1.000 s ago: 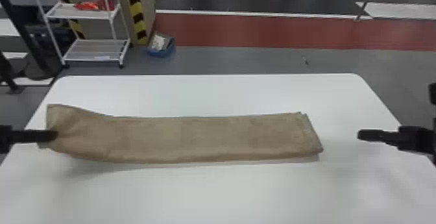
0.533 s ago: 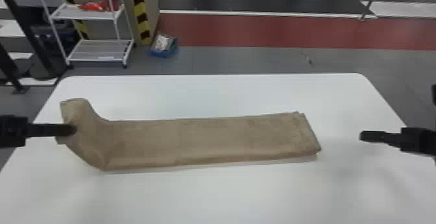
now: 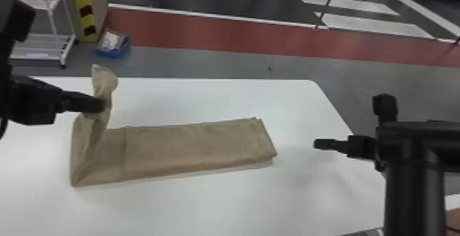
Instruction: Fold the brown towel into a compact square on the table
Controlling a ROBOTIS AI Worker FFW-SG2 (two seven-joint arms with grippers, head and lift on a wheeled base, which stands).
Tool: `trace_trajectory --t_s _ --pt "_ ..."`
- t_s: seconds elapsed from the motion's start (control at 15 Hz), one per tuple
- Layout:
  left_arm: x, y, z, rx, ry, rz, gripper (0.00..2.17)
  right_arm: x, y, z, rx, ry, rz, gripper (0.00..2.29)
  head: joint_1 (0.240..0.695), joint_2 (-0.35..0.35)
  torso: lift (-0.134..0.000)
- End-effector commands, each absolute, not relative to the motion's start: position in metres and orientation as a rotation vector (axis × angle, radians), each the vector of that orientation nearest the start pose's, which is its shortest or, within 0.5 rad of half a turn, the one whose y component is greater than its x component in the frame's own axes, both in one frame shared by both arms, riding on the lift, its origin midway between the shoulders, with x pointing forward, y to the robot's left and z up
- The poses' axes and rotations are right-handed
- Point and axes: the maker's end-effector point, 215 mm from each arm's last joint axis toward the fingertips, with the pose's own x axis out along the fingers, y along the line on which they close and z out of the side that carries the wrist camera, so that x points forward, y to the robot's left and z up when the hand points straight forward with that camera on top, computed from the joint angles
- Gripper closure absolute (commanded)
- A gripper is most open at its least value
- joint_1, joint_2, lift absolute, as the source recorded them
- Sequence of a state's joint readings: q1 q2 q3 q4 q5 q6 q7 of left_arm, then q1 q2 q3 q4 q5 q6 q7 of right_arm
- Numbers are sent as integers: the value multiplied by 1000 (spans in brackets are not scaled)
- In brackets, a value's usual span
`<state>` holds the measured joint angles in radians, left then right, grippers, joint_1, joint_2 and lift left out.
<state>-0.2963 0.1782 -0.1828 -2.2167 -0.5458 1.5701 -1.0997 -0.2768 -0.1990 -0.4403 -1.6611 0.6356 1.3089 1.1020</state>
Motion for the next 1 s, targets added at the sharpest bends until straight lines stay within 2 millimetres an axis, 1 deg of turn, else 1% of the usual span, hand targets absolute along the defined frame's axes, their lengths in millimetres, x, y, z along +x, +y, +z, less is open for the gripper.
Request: trace_trajectory --t_s 0.0,0.13,0.33,0.4,0.6,0.73,0.8,0.87,0.93 --pt "497 111 -271 90 694 -646 2145 484 -459 -418 260 912 41 76 695 -320 -125" --pt "489 84 -280 110 706 -677 2145 483 -458 -420 270 913 46 76 695 -350 -125" --pt "484 62 -291 123 723 -684 2145 479 -459 -419 268 911 44 76 695 -350 -125" --pt "485 58 -294 118 729 -679 2145 477 -460 -418 268 909 41 76 695 -350 -125" --pt "486 43 -293 98 725 -678 2145 473 -459 -419 269 912 41 76 695 -350 -125" --pt "488 42 -292 98 721 -669 2145 472 -459 -419 269 911 42 76 695 -350 -125" --pt "484 40 -297 101 730 -670 2094 469 -460 -420 271 912 39 76 695 -350 -125" --pt "481 41 -304 102 739 -662 1507 469 -460 -420 270 912 38 76 695 -350 -125" --pt "477 39 -309 102 746 -660 434 469 -460 -419 272 909 41 76 695 -350 -125"
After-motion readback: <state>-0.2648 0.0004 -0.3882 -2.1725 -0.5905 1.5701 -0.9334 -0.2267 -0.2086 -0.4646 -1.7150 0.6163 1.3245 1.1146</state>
